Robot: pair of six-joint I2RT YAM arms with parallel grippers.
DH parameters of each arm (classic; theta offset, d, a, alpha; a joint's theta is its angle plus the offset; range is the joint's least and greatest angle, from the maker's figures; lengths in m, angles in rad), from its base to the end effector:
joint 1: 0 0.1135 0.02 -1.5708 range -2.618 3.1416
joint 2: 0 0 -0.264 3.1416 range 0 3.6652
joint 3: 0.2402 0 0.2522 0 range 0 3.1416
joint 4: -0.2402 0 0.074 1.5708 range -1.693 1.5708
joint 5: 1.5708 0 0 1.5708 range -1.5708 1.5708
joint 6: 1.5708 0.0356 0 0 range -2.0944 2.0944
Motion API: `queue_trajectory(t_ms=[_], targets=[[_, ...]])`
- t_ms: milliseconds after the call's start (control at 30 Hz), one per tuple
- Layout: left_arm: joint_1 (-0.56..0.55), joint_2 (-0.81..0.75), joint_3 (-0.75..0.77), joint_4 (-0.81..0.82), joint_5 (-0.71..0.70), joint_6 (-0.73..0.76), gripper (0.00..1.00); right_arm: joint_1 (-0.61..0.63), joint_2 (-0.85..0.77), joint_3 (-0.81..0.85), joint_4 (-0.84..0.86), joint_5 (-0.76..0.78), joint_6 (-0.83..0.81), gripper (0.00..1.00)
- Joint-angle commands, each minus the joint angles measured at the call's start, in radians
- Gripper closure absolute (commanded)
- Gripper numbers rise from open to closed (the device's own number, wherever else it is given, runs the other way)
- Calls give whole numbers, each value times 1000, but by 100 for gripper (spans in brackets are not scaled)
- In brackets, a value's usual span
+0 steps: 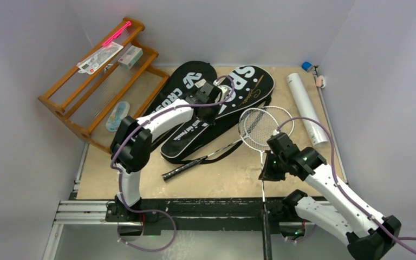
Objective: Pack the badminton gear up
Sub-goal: Open the racket bag at the center of the board.
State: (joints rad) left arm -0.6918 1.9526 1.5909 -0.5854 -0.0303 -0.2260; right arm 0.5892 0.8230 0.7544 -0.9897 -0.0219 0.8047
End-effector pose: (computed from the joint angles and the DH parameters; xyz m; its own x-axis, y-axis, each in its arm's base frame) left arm 0.3339 -0.2752 0.2390 -0.7490 0.3296 -0.5747 0.4681 0.8772 -0.1069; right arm 0.1182 0.0799 0.2546 -0.9091 0.2589 -0.3262 0.1308 0.9211 0.3666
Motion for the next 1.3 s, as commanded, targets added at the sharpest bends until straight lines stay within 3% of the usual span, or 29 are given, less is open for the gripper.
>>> queue_trajectory(t_ms=[0, 433, 867, 1033, 1267], targets=[[15, -54, 11, 35, 12, -15, 100, 8, 21, -10, 4, -41, 9, 100], [15, -74, 7, 36, 26, -12, 100, 8, 181, 27, 148, -35, -36, 100], [8, -77, 7, 28, 90, 8, 100, 9, 448, 208, 299, 4, -83, 100], [-33, -73, 10, 10, 38, 59, 100, 9, 524, 256, 369, 36, -70, 100], [-103, -68, 0, -14, -169, 110, 60, 9, 536, 269, 417, 72, -43, 100]])
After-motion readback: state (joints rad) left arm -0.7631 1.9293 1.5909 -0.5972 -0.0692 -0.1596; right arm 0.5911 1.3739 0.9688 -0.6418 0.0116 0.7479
